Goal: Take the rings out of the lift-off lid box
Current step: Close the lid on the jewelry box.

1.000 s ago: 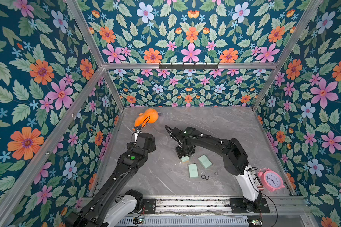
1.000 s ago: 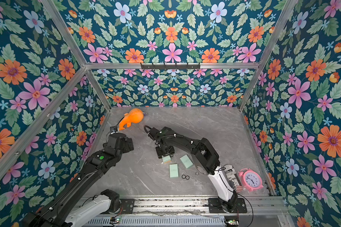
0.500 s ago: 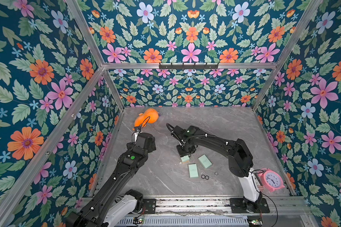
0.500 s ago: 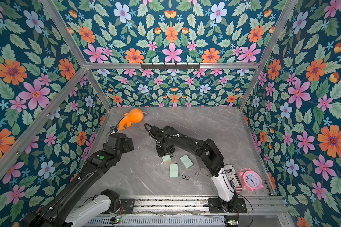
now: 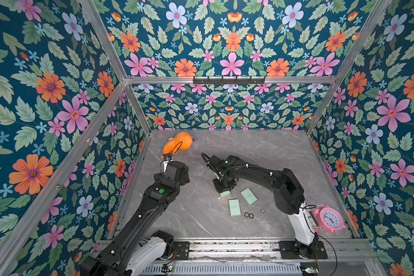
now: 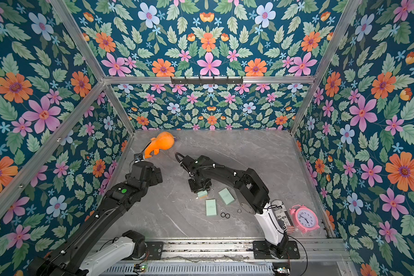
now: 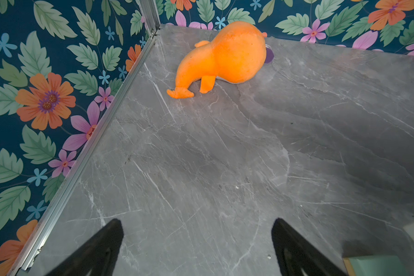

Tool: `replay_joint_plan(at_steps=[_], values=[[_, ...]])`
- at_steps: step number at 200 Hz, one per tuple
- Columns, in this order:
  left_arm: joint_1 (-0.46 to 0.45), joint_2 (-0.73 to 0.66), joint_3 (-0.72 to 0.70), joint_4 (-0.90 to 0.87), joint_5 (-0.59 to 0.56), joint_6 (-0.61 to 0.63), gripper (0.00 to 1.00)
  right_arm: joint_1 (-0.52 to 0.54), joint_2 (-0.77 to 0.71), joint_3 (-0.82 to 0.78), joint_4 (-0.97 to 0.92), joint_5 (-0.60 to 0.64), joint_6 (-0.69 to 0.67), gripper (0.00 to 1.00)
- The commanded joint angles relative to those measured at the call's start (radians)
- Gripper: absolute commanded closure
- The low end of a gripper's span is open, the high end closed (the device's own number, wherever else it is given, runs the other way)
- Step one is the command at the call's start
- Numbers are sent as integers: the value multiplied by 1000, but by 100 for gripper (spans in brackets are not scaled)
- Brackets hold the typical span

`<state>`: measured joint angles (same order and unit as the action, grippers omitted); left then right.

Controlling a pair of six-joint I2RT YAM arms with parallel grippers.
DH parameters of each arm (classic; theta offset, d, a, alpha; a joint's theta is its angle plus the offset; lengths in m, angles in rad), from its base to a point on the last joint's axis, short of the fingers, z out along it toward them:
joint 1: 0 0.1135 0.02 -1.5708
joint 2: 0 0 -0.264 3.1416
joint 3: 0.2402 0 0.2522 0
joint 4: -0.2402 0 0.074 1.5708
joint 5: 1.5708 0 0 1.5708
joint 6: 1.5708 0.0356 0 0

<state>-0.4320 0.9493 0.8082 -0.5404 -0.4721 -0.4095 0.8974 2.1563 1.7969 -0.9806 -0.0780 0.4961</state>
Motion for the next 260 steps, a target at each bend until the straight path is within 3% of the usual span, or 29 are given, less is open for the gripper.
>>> replay_joint_plan(at_steps=[1,68,143,260], values=[[1,-1,3,-8,-5,11,1,0,4,-11,12,13,9,62],[2,-1,3,-8,-4,12,1,-3,30,-48,47,14,21,62],[4,-1,2,-9,-2,12,1,-3,27,77,-28,35,4,62],[4,-1,-1,-4,2,12,1,-11,84,87,0,2,-5,62]])
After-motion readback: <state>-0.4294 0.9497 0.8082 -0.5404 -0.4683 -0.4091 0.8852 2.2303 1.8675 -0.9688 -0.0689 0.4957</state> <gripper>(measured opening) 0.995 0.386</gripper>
